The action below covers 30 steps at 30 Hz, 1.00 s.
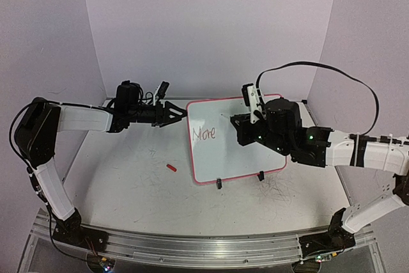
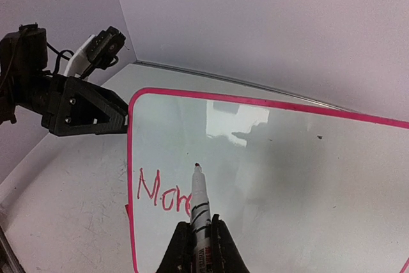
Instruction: Write a sentence on the whiteboard
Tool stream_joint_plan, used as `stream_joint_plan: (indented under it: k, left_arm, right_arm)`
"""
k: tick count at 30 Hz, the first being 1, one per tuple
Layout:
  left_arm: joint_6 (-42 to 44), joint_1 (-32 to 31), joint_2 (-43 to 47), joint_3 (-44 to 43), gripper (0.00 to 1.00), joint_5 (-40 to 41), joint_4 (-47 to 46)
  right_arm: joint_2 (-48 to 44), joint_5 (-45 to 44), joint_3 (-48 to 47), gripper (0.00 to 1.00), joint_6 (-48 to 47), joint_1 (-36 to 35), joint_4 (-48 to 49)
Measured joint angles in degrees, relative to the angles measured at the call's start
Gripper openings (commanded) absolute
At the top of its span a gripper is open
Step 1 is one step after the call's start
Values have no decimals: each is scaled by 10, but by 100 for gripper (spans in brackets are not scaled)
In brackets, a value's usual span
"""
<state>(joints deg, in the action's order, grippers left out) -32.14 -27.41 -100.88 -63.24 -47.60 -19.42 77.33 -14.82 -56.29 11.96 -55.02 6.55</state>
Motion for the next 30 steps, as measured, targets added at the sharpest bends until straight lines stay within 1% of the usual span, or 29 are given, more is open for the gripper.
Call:
stream_joint_plan:
  k: [7, 13, 21, 24, 30]
  left_arm:
    - [1, -18, 0, 0, 61, -2, 0]
    - [12, -27, 0, -2, 39, -1, 0]
    - [22, -37, -13, -42, 19, 0, 4]
    - [27, -38, -16, -43, 10, -2, 4]
    - [58, -38, -19, -43, 2, -8, -5]
  right_arm:
    - [-18, 22, 54, 0, 23, 0, 22]
    - [-37, 40, 73, 0, 31, 0, 34]
    - [-36, 48, 72, 0, 14, 0, 37]
    - [-36, 49, 72, 0, 10, 0, 37]
    - [-36, 49, 72, 0, 7, 0, 35]
